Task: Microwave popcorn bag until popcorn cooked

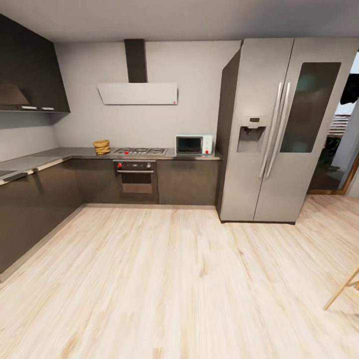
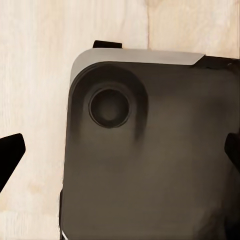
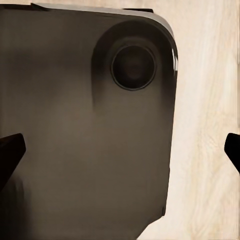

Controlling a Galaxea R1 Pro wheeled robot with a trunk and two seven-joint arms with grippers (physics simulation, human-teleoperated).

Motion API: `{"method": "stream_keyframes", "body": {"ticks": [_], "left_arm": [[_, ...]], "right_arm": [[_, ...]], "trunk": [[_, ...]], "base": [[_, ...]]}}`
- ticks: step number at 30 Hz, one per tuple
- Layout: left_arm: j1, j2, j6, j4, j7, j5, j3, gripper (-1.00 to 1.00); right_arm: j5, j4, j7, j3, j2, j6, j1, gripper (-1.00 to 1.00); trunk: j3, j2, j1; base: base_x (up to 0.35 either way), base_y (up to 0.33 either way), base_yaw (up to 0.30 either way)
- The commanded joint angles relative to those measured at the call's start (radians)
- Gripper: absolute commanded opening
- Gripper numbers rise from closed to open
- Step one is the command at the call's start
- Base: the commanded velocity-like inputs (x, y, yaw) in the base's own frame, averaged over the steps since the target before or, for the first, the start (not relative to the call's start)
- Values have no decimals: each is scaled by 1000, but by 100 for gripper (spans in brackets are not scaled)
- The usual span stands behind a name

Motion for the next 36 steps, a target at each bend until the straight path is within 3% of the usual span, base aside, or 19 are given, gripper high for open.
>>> {"method": "stream_keyframes", "body": {"ticks": [1, 36], "left_arm": [[0, 0, -2, 0, -1, 9, 2, 100], [0, 0, 5, 0, -1, 11, 1, 100]], "right_arm": [[0, 1, 0, 1, 0, -3, 0, 100], [3, 1, 0, 1, 0, -4, 0, 100]], "trunk": [[-1, 0, 1], [-1, 0, 1]], "base": [[312, -123, 0], [318, -36, 0]]}}
